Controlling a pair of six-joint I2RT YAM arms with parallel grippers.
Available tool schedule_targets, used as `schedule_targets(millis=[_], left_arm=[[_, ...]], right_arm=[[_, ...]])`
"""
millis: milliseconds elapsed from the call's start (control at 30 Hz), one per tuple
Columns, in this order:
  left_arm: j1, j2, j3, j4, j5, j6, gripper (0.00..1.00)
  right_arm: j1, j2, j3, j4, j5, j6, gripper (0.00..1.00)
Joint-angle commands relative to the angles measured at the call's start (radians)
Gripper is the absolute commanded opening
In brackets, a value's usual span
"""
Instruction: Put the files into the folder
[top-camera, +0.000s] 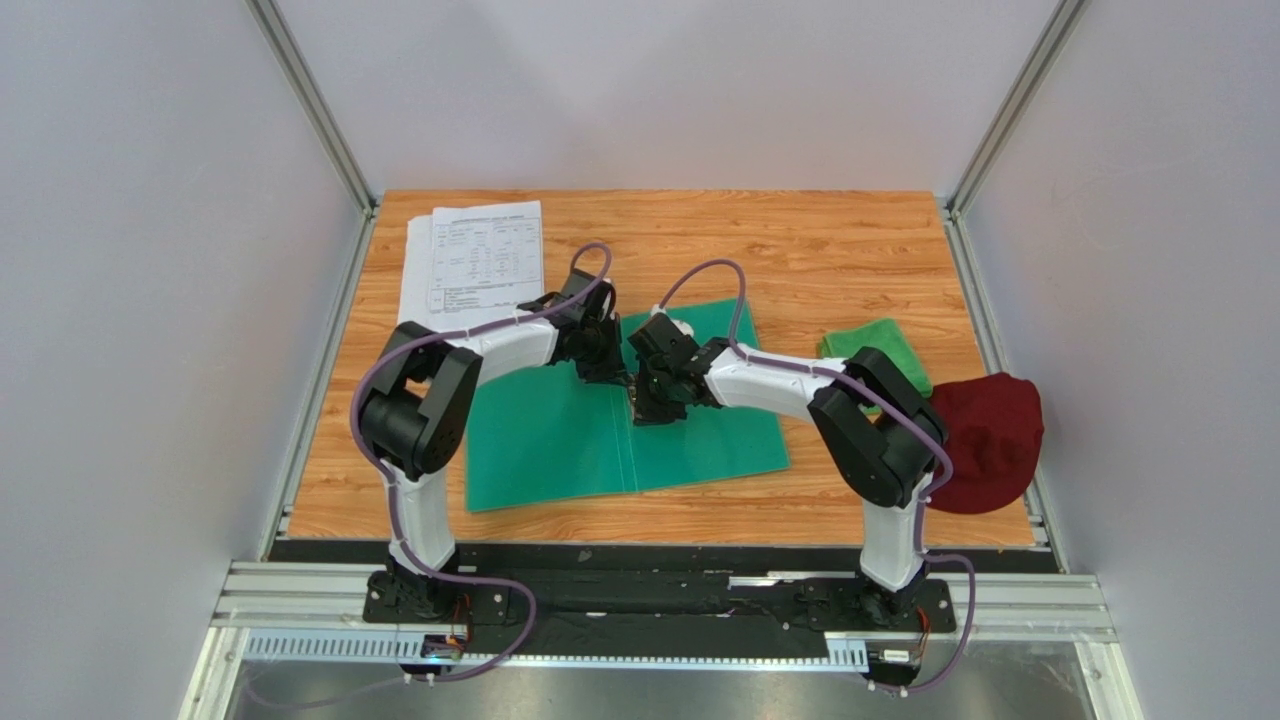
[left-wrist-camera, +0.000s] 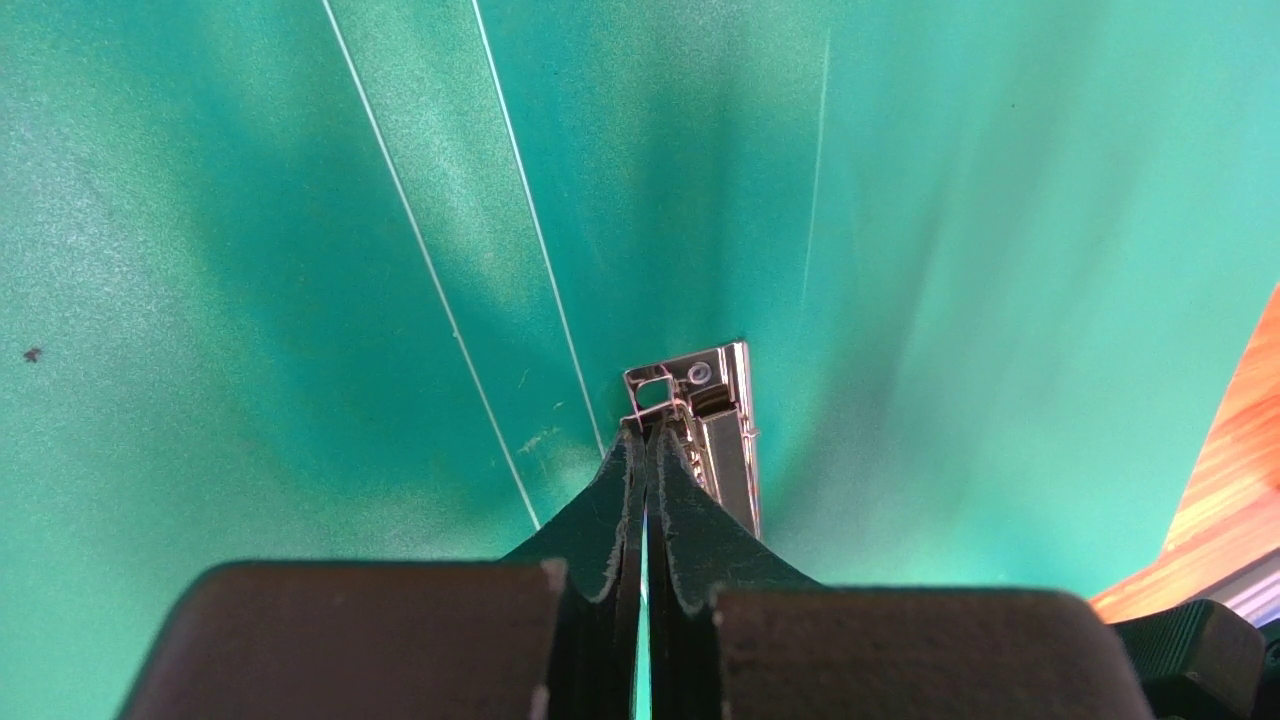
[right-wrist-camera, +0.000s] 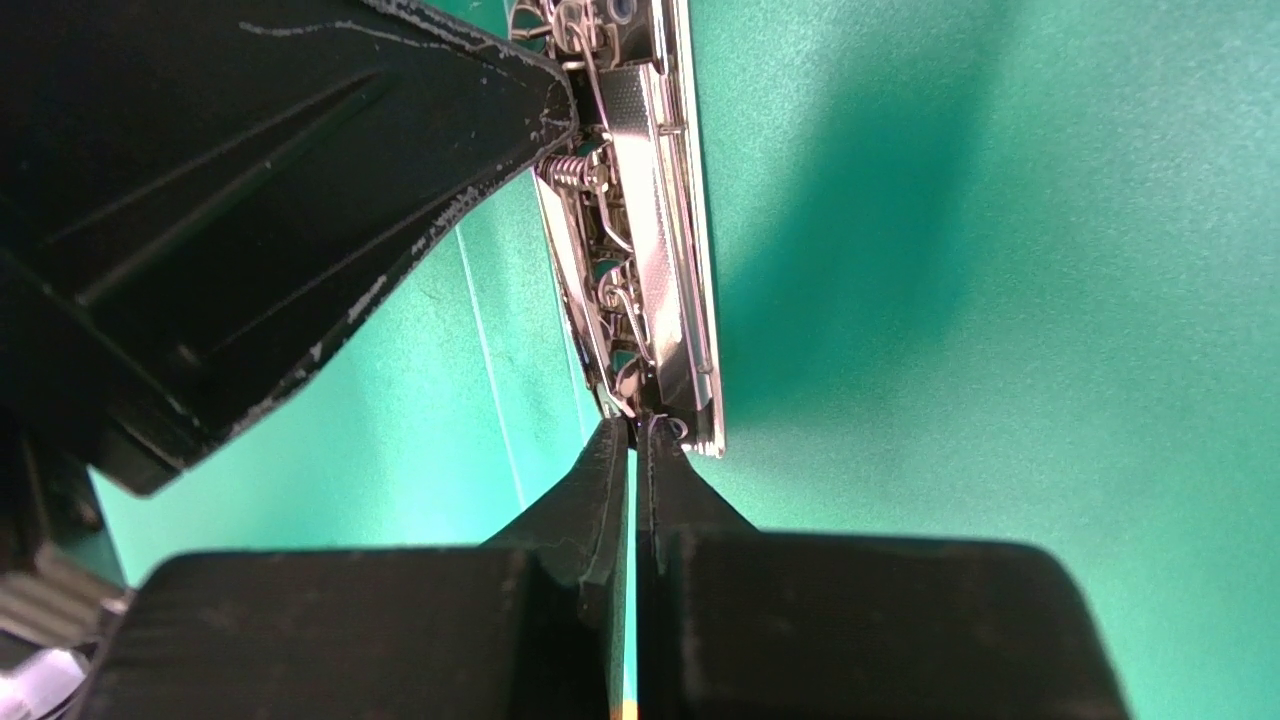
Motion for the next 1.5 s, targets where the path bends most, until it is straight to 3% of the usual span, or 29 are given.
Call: schedule_targets(millis=[0,133,267,600,700,833,1000,1300,1467], left_arm=[[-0.039,0.003,-0.083,-0.178,0.047,0.031,0.00],[-0.039,0.011,-0.099,-0.167,0.040,0.060,0.00],[-0.039,0.006,-0.106,-0.148,0.048,0.069,0.00],[-0.039,-0.012,-0.109,-0.151,0.036,0.095,0.00],[-0.039,-0.009,-0.114,-0.148,0.040,0.092,0.00],[-0.039,-0.009,-0.108,-0.150,0.036,0.096,0.00],[-0.039,-0.017,-0.103,-0.170,0.030,0.112,0.00],[-0.039,-0.078,-0.092,-0.177,0.042,0.116,0.00],[-0.039,-0.084,-0.085,-0.185,0.045,0.115,0.00]], right_arm=[[-0.008,0.233,-0.058,-0.219,0.340,-0.016,0.00],[-0.011,0.153,-0.041,-0.253,0.377,-0.058,0.00],[-0.011,-0.037,-0.015,-0.137,0.162,-0.091,0.00],[-0.055,-0.063,0.042,-0.015,-0.045,-0.086,0.00],[-0.066,-0.060,0.059,-0.050,-0.037,-0.097,0.00],[-0.058,-0.001,0.006,-0.106,0.093,-0.088,0.00],[-0.066,-0.035,-0.116,0.037,0.018,-0.071,0.00],[-0.066,-0.134,0.106,-0.090,-0.027,-0.115,0.00],[-0.073,-0.166,0.133,-0.113,-0.028,-0.132,0.00]])
